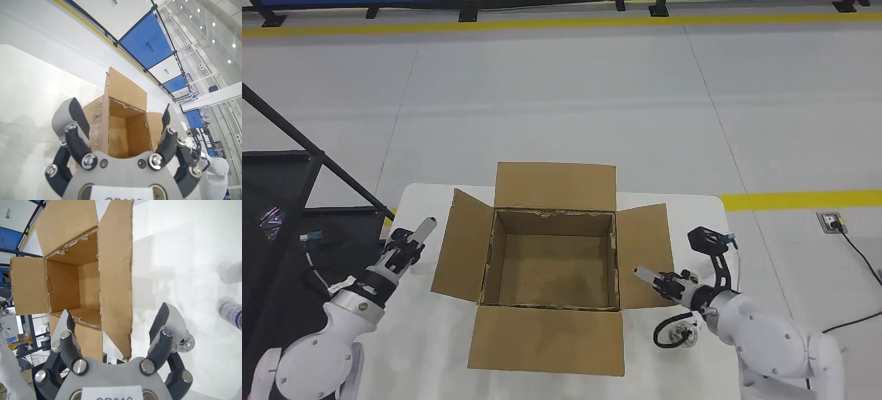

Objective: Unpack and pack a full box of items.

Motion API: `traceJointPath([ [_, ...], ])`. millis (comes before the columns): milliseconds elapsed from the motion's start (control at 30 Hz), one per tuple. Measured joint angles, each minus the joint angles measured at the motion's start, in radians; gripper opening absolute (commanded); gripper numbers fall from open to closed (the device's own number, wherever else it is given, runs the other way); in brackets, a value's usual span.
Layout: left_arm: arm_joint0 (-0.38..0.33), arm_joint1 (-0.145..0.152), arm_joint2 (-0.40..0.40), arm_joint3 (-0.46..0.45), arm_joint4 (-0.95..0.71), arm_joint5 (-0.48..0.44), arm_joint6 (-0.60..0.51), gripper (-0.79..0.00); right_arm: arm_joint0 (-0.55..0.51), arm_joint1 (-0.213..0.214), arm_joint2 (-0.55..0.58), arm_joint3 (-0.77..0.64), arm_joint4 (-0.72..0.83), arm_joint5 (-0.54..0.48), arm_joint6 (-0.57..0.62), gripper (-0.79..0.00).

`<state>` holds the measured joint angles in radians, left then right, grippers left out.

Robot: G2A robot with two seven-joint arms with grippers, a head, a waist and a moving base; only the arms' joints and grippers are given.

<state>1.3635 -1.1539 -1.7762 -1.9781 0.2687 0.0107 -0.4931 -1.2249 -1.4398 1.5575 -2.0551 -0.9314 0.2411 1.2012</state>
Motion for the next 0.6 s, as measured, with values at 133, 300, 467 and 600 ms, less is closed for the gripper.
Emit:
traceJointPath([
  [133, -0.001, 0.001, 0.005, 0.002, -0.002, -0.001, 0.005, 0.000, 0.020, 0.003, -0.051, 0.018, -0.048, 0.009, -0.004, 0.000],
  [300, 0.003, 0.003, -0.004, 0.009, -0.009, -0.003, 0.013, 0.000, 0.048, 0.007, -0.083, 0.029, -0.058, 0.020, 0.006, 0.000],
  [467, 0.003, 0.005, -0.007, 0.013, -0.013, -0.002, 0.016, 0.000, 0.062, 0.012, -0.092, 0.037, -0.073, 0.031, 0.013, 0.000],
  [600, -0.003, 0.006, -0.006, 0.019, -0.019, -0.004, 0.022, 0.000, 0.035, 0.019, -0.053, -0.008, -0.063, 0.044, 0.000, 0.000],
])
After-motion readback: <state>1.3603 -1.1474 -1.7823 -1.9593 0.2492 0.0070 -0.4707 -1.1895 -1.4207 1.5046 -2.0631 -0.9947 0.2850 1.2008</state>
